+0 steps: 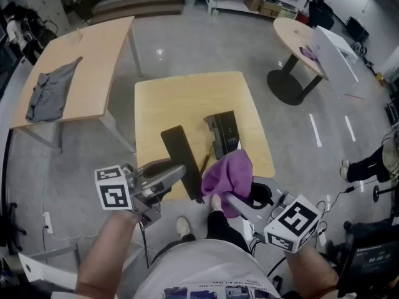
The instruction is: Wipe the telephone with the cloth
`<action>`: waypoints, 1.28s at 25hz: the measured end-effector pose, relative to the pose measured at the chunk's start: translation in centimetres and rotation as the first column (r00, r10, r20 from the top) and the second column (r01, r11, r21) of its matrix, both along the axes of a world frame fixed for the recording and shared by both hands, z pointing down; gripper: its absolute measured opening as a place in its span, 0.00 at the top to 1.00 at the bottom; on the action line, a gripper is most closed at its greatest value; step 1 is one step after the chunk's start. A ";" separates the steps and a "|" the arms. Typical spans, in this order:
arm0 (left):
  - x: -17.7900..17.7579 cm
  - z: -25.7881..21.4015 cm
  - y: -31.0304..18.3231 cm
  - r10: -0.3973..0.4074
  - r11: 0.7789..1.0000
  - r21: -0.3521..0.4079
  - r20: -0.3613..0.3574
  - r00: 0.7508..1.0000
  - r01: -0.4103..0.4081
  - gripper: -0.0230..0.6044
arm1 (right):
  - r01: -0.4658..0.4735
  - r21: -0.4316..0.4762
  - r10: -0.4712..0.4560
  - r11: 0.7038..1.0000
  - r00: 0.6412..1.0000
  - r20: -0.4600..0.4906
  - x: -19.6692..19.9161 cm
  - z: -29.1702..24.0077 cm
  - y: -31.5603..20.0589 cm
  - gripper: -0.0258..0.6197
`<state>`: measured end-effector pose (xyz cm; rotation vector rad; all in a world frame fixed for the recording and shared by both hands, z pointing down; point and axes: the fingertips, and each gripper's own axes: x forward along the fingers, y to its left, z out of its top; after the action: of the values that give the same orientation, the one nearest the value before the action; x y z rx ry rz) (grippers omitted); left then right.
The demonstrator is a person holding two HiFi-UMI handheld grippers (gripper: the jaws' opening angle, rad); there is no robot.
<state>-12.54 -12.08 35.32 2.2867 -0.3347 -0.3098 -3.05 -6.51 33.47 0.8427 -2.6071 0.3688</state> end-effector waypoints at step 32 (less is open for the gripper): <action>2.3 -0.9 3.2 0.131 0.991 0.048 -0.060 0.990 -0.128 0.83 | -0.009 -0.134 0.030 0.991 0.986 0.161 -1.4 1.3 -0.2 0.78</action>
<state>-10.26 -8.92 34.45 2.3236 -0.1481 -0.3244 -4.40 -6.67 34.79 0.8246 -2.6883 0.6338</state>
